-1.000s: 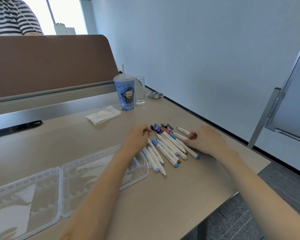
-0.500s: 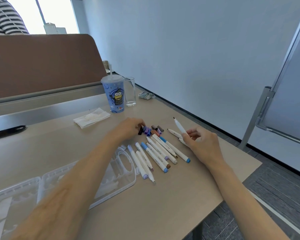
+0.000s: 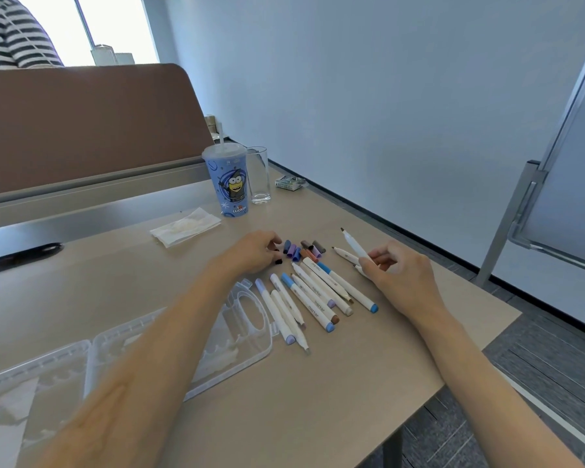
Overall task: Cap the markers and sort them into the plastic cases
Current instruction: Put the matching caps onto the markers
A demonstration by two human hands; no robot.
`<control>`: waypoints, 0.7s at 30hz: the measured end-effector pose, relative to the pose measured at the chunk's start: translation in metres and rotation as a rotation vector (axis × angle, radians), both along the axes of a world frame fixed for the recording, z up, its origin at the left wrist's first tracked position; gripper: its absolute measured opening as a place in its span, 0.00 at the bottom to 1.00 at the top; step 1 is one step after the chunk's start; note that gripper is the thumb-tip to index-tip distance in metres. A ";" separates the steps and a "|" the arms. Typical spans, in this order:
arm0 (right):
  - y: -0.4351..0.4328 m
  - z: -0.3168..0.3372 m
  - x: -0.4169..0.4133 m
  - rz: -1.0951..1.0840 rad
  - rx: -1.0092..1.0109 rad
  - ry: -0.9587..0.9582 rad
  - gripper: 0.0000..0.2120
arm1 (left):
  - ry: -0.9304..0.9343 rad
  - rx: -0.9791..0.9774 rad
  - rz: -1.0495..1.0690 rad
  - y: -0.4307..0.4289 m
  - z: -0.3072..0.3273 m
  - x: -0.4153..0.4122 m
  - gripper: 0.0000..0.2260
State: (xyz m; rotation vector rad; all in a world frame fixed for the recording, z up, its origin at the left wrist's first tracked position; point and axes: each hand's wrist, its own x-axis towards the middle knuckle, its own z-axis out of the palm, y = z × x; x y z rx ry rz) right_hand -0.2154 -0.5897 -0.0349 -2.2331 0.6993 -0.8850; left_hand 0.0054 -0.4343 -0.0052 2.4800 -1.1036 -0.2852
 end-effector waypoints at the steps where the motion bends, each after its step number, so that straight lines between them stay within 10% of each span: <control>1: 0.000 0.000 0.000 0.002 -0.003 0.000 0.04 | 0.000 -0.001 0.005 0.001 0.000 -0.002 0.17; 21: 0.011 0.005 -0.001 0.158 -0.129 -0.052 0.05 | -0.012 -0.192 -0.099 0.026 -0.002 -0.017 0.05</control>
